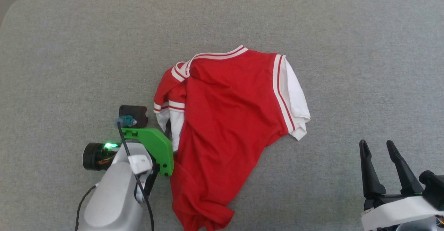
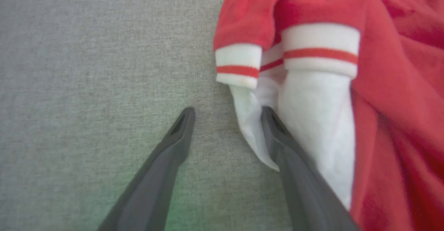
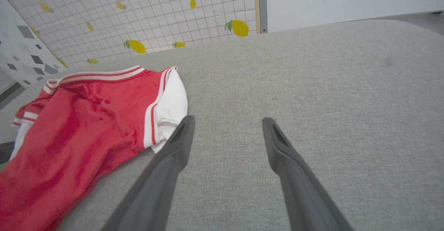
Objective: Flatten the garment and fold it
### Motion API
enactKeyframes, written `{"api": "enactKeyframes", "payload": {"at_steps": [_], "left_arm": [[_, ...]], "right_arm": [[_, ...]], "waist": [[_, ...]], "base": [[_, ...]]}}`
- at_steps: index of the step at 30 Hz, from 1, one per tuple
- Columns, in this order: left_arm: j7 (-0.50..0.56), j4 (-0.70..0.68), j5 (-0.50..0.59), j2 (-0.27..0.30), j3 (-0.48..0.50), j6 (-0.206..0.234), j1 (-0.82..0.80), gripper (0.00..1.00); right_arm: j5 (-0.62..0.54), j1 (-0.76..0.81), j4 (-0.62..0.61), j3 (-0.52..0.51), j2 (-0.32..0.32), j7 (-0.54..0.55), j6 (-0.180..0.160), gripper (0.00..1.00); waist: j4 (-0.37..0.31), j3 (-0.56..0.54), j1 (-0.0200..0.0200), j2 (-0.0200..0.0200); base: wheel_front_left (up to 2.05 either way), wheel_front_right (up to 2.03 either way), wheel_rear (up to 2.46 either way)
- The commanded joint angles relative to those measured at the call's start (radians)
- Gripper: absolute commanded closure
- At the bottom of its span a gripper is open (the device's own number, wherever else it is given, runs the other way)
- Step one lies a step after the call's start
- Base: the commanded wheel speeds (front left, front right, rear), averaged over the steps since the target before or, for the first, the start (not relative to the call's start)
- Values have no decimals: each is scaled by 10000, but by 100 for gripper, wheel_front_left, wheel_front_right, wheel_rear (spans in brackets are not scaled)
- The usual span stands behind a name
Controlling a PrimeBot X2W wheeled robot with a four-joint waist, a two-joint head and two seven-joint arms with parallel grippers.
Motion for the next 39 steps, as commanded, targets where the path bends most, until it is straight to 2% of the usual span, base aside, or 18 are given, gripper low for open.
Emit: {"api": "enactKeyframes", "payload": {"at_steps": [1, 4, 5, 6, 8, 16, 18, 19, 23, 27, 29, 32, 39], "left_arm": [[191, 183, -147, -111, -9, -43, -138, 0], [407, 292, -483, -312, -12, -165, -88, 1], [378, 296, -568, -360, -20, -225, -74, 53], [345, 310, -628, -394, -102, -374, -43, 100], [317, 411, -810, -470, -157, -554, 57, 100], [-388, 449, -1668, -792, 131, -620, 215, 100], [-1090, 63, -1962, -852, 492, -353, 381, 100], [-1473, -450, -2177, -874, 810, -65, 739, 100], [-1769, -1459, -2524, -771, 1477, 395, 1619, 100], [-1958, -2588, -2683, -307, 2481, 1135, 2797, 100], [-1948, -3050, -2698, -87, 2827, 1368, 3318, 100], [-1782, -3566, -2724, 88, 2945, 1426, 3759, 100], [-1506, -4151, -2662, -206, 2199, 1266, 3589, 100]], "right_arm": [[-34, -179, 4, 13, 16, -51, -13, 0], [-21, -196, 52, 1, 16, -55, -13, 0], [-21, -200, 66, -2, 16, -56, -13, 0], [-19, -212, 82, -8, 16, -62, -13, 0], [-23, -250, 107, -8, 16, -57, -13, 0], [-92, -325, 151, -101, 16, 0, -13, 0], [-81, -235, 209, -61, 16, 12, -13, 0], [-55, -126, 229, -12, 16, 24, -13, 0], [-36, -14, 242, 28, 16, 21, -13, 0], [-68, 98, 222, 5, 16, 56, -13, 0], [-109, 148, 206, -31, 16, 89, -13, 0], [-177, 189, 187, -60, 16, 154, -13, 0], [-1384, -1036, -85, 583, -74, 1760, -13, 0]], "waist": [[17, 68, 0, 0], [77, 150, 0, 0], [100, 171, 0, 0], [126, 188, 0, 0], [177, 199, 0, 0], [443, -95, 0, 0], [565, -379, 0, 0], [638, -533, 0, 0], [711, -610, 0, 0], [785, -580, 0, 0], [850, -558, 0, 0], [995, -546, 0, 0], [1262, -414, 0, 0]], "base": [[0, 0, 0], [0, 0, 0], [0, 0, 0], [0, 0, 0], [0, 0, 0], [0, 0, 0], [0, 0, 0], [0, 0, 0], [0, 0, 0], [0, 0, 0], [0, 0, 0], [0, 0, 0], [0, 0, 0]]}}
